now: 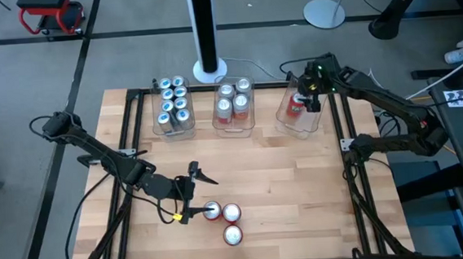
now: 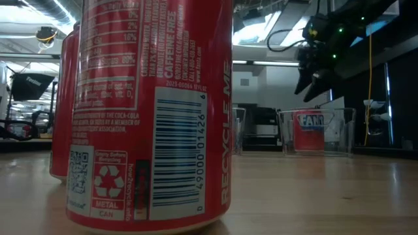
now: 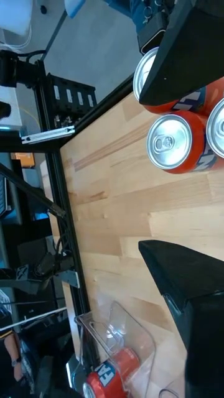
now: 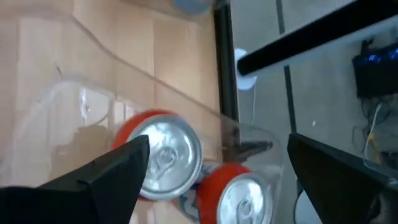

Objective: Sort soda cans
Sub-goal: Put the red soda can into the right transparent bin

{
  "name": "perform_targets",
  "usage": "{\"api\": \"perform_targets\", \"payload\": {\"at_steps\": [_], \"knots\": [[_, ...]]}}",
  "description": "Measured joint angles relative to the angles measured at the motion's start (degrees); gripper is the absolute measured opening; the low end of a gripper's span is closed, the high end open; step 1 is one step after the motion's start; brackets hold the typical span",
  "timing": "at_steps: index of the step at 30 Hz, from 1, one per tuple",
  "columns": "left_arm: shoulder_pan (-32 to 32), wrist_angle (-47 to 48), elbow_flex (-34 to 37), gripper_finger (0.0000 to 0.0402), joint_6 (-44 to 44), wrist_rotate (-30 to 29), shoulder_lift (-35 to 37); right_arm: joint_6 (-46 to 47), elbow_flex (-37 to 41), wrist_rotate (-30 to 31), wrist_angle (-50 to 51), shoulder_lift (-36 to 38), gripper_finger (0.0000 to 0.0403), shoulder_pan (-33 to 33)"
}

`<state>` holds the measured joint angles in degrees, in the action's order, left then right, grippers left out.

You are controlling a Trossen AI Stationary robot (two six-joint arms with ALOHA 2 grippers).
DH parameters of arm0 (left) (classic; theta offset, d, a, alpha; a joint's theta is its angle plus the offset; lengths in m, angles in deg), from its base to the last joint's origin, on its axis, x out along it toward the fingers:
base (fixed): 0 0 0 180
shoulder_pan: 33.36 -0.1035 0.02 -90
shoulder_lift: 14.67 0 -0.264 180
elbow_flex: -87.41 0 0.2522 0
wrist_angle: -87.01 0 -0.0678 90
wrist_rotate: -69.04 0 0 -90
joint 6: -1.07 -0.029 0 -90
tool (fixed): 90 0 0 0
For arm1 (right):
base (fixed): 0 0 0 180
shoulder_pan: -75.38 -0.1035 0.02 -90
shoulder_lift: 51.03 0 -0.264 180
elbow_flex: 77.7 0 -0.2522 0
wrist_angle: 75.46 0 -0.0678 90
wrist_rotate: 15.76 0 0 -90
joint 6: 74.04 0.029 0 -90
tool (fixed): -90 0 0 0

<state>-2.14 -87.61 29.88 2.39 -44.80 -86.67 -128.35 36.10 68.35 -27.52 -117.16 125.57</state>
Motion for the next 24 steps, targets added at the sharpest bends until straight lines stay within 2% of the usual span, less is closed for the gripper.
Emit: {"api": "perform_targets", "payload": {"at_steps": [5,10,16,19,24], "knots": [[-0.46,-0.06,0.00,0.0359,0.00,0.02,0.00,-1.04,-2.51,-2.38,-0.17,3.41,0.0381,-6.82],[-0.66,-0.13,0.00,0.0359,0.19,0.00,0.00,1.38,-3.41,-4.68,-1.47,5.56,0.0381,-23.03],[-0.63,-0.13,0.00,0.0359,0.26,0.02,0.00,3.12,-3.48,2.78,-7.20,4.01,0.0381,-47.07],[-0.63,-0.09,0.00,0.0359,0.39,0.02,0.00,2.09,-3.48,6.64,-10.91,1.84,0.0381,-57.08],[-0.63,-0.08,0.00,0.0359,0.27,0.00,0.00,0.00,-3.48,8.37,-16.54,-2.44,0.0381,-67.04]]}}
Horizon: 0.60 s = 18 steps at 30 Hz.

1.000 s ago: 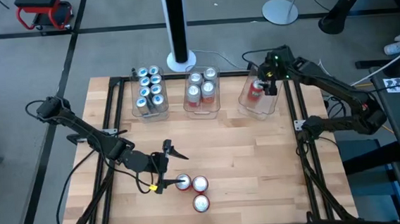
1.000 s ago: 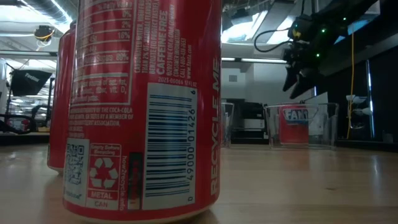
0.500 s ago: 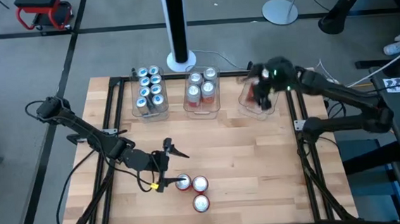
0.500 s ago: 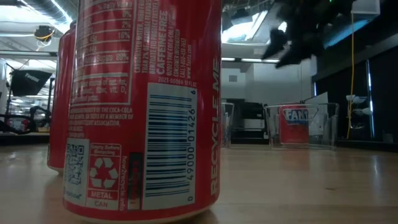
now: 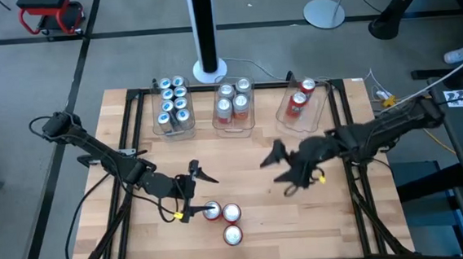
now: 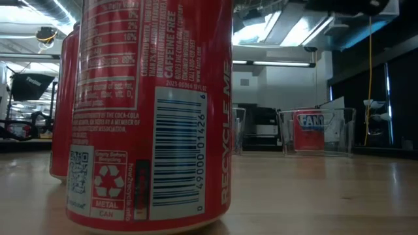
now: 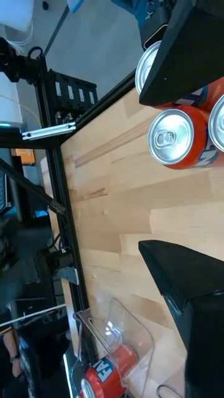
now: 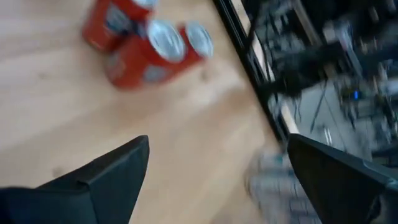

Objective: Sort soda cans
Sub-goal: Put the red soda can into the right transparent bin

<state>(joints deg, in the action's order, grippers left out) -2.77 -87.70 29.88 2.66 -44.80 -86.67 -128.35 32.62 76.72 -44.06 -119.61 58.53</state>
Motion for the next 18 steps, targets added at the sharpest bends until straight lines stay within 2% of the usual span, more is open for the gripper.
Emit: {"api": "perform_targets", "payload": {"at_steps": [5,10,18], "knots": [[0.00,-1.62,0.00,0.0359,-2.23,0.01,0.00,0.02,0.02,-0.03,-6.01,-3.72,0.0381,-5.15],[0.75,-2.88,0.00,0.0359,-3.01,0.02,-0.58,1.42,0.02,1.37,-5.76,-7.02,0.0381,-9.51],[2.16,-4.67,0.07,0.0359,3.05,0.63,-4.28,2.18,0.79,13.18,-5.59,-13.07,0.0381,-17.80]]}}
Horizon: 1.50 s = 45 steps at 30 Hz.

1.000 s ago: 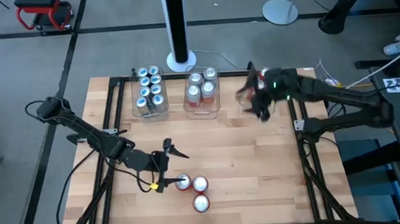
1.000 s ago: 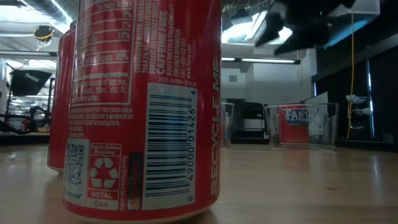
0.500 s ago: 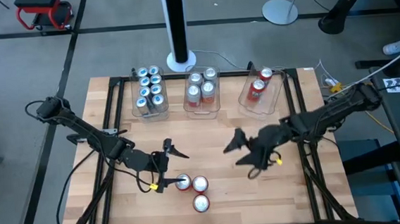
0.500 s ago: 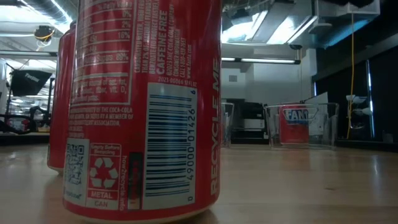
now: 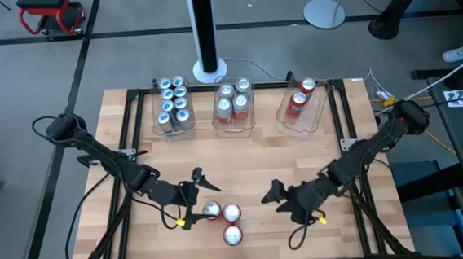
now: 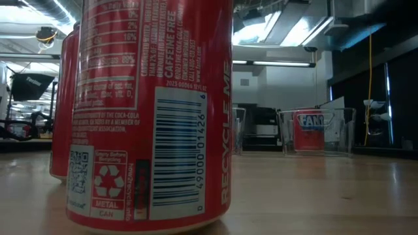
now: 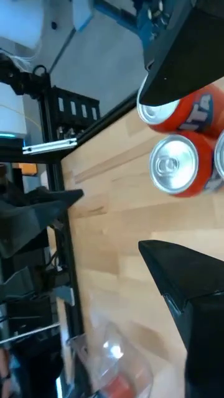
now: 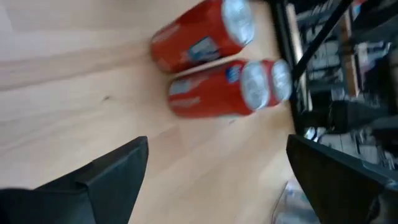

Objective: Sort soda cans
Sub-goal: Put the red soda can into the right transparent bin

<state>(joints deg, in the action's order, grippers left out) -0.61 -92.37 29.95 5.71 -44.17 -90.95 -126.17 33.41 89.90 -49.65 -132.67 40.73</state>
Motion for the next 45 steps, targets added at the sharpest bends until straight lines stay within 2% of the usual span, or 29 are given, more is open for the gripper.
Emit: {"api": "perform_targets", "payload": {"at_steps": [4,9,11,13,16,24,27,35,40,45], "knots": [[-0.13,2.19,-0.13,0.0359,5.83,0.01,0.07,3.66,1.98,6.30,-0.06,-0.75,0.0381,-3.29],[1.00,13.53,-0.24,0.0359,18.10,-0.61,2.53,9.54,4.97,12.09,0.16,-0.75,0.0381,-6.30],[1.85,17.43,-0.02,0.0359,21.96,-1.90,2.34,11.35,6.13,13.70,-0.07,-0.75,0.0381,-7.06],[2.61,17.45,0.71,0.0359,23.23,-3.90,1.56,12.85,7.34,15.48,0.02,-0.75,0.0381,-7.49],[3.72,15.90,1.53,0.0359,22.30,-4.61,0.42,14.72,8.86,18.02,-0.23,-0.75,0.0381,-7.52],[7.39,13.10,1.92,0.0359,21.82,-4.54,-0.02,16.25,10.64,18.68,-2.08,-0.75,0.0381,-7.35],[7.47,11.06,1.92,0.0359,20.04,-6.56,-1.41,16.28,10.66,20.22,-2.14,-0.75,0.0381,-7.35],[5.67,7.80,1.95,0.0359,20.33,-7.02,-7.85,16.29,10.66,20.37,-2.16,-0.75,0.0381,-7.35],[5.38,3.66,1.95,0.0359,19.10,-3.56,-10.80,16.31,10.66,20.92,-2.16,-0.75,0.0381,-7.35],[5.19,3.29,1.95,0.0359,19.27,-3.12,-12.88,16.31,10.66,21.29,-2.16,-0.75,0.0381,-7.35]]}}
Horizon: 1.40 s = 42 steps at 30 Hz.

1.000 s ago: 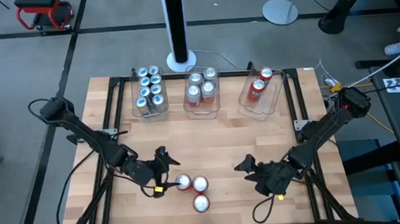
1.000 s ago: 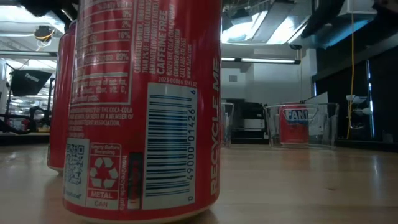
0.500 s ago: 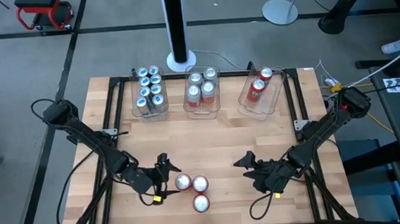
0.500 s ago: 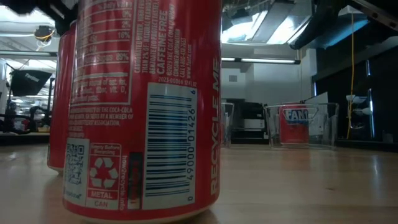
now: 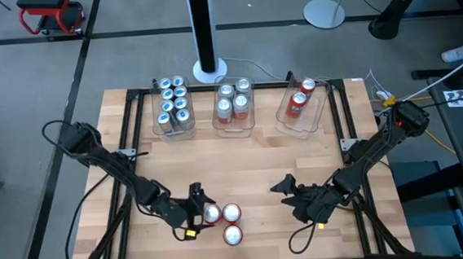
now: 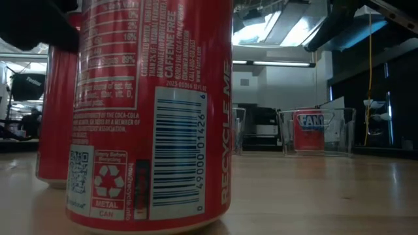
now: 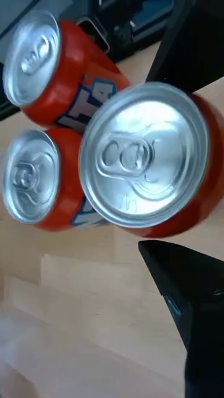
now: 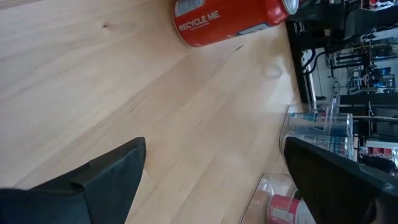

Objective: Sort soda cans
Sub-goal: Put the red soda can into the right transparent bin

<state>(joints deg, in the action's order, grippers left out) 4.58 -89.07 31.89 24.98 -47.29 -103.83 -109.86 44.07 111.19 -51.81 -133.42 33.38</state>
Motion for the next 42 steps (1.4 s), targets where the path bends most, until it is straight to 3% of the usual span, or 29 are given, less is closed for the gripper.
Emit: {"api": "perform_targets", "payload": {"at_steps": [8,14,21,33,42], "knots": [[-1.47,-0.99,0.00,0.0356,-0.33,-0.05,-1.44,0.00,0.00,0.96,0.02,0.00,0.0381,0.00],[-1.62,-1.21,0.00,0.0297,-2.02,-0.46,-1.38,0.13,0.00,1.05,0.02,0.00,0.0381,0.00],[-0.45,0.32,0.09,0.0295,-2.32,-0.41,0.81,0.15,0.00,1.21,0.06,0.00,0.0381,0.00],[0.68,8.04,-0.50,0.0295,-7.40,-8.49,14.00,-0.61,0.00,3.28,0.55,0.00,0.0381,0.00],[-4.21,1.42,-2.21,0.0295,-20.56,-15.82,19.02,-0.85,-2.60,3.74,3.58,0.27,0.0381,0.00]]}}
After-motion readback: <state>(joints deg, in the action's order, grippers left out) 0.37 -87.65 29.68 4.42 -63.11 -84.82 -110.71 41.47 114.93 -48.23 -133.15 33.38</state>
